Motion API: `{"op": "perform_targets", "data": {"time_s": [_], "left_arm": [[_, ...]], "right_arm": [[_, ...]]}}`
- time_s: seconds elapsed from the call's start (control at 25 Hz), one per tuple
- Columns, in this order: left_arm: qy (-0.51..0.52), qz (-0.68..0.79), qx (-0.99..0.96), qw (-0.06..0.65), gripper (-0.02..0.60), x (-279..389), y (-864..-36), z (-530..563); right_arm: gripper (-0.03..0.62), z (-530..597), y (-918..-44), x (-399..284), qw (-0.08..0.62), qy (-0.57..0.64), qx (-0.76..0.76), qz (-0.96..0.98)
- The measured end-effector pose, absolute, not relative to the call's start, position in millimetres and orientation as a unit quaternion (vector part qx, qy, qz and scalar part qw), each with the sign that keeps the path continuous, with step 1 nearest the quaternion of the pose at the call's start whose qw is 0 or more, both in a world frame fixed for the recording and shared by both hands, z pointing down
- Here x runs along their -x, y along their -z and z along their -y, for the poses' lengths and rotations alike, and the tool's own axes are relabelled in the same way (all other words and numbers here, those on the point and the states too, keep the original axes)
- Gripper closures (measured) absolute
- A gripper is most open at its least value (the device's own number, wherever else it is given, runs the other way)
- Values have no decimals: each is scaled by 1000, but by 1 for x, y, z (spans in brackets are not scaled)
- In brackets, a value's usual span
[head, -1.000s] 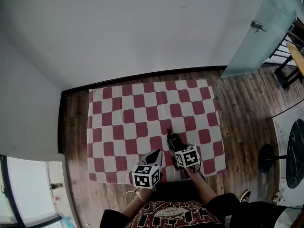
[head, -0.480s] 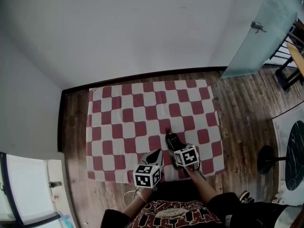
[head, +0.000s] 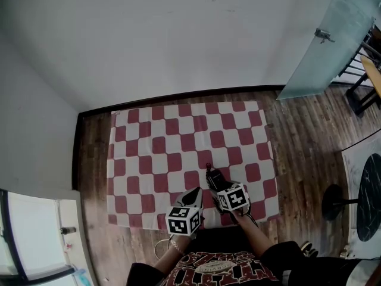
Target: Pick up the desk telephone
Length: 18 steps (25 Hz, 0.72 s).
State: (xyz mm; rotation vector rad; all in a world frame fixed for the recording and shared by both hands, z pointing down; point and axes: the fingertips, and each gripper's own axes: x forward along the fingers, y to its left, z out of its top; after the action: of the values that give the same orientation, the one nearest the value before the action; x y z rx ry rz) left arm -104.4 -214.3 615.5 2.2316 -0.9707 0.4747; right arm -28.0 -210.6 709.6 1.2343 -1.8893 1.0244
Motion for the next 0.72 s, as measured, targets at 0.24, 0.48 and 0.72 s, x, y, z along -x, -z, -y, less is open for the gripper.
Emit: {"op": "perform_targets", "data": {"time_s": [0.24,0.48,0.72], "left_arm": [[-184,369,-850,328,572,101,-617,215],[-185,368,-849,332,572,96,-621,216],[-192,367,-847,333,572,93,-624,215]], "right_arm": [[303,204,-704,23,345,-377,-462,725],[303,201,-700,23,352,-371,-454,729],[303,198,-694,23,354,-369,-449,733]]}}
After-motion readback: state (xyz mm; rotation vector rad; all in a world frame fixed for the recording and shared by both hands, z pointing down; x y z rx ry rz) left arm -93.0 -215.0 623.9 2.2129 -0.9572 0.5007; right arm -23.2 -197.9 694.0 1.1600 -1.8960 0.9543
